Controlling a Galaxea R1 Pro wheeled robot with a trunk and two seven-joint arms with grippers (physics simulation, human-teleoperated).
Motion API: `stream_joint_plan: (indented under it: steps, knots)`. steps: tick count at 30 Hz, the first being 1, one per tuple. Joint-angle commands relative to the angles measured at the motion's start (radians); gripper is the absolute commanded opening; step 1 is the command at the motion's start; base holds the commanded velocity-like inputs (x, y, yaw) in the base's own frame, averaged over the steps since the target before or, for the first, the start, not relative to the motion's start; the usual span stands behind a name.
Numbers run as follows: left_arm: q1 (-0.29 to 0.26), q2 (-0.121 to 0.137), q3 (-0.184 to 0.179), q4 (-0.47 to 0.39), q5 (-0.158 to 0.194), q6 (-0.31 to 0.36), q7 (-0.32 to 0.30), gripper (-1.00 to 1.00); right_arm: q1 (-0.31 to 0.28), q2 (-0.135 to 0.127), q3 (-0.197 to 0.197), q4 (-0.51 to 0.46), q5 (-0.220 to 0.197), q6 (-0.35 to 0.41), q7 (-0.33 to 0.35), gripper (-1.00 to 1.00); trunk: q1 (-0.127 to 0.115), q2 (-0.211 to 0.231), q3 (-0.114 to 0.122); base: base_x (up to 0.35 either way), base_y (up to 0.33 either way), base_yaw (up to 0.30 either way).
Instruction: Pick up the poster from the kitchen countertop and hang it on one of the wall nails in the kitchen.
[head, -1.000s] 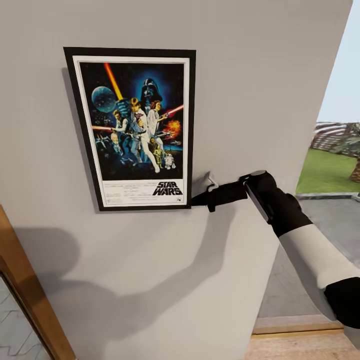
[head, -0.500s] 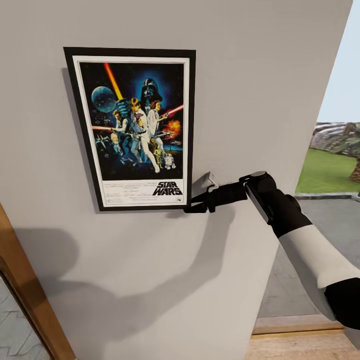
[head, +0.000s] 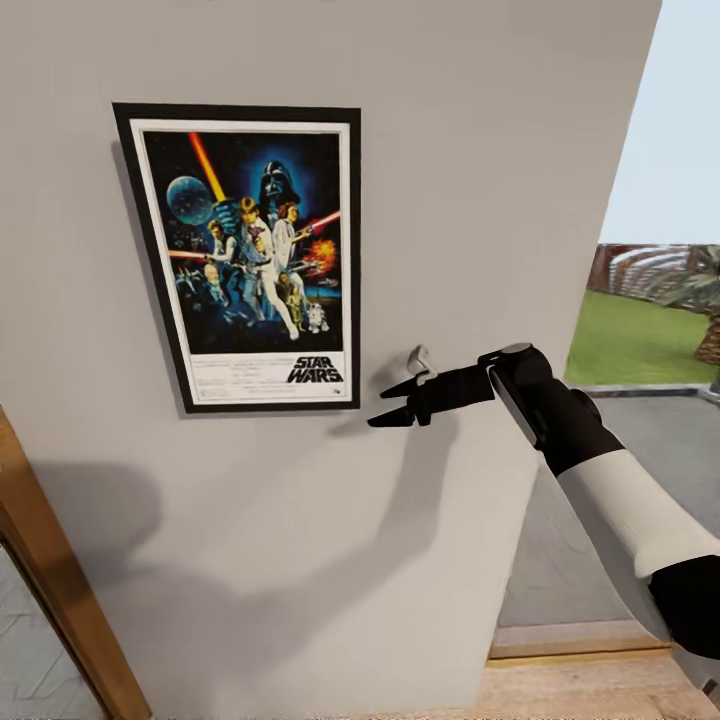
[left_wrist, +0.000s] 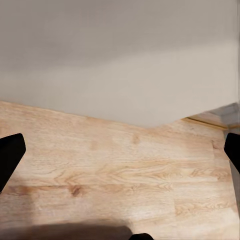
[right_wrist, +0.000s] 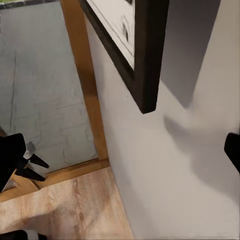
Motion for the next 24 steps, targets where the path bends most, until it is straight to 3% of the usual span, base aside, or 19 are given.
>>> stream_joint_plan:
  steps: [1,10,20,24]
  knots:
    - [-0.001,0.000,0.002,0.002,-0.002,-0.006,-0.002,1.00,-0.001,-0.001,0.003,0.000,-0.005,0.008,-0.001,1.00,0.000,-0.001,0.000,-0.098,-0.054,0.000]
    - [-0.001,0.000,0.003,0.002,-0.002,-0.006,-0.003,1.00,0.019,-0.001,0.003,-0.005,-0.006,0.005,-0.001,1.00,0.000,-0.001,0.000,-0.249,-0.014,0.000]
    - [-0.001,0.000,0.003,0.002,-0.002,-0.007,-0.003,1.00,0.154,-0.006,-0.003,-0.007,-0.005,-0.133,-0.022,1.00,0.000,-0.001,0.000,-0.259,-0.001,0.000]
    - [-0.001,0.000,0.003,0.002,-0.002,-0.006,-0.002,1.00,0.289,-0.011,-0.077,-0.001,-0.005,-0.151,-0.054,1.00,0.000,-0.001,0.000,-0.022,0.000,0.000]
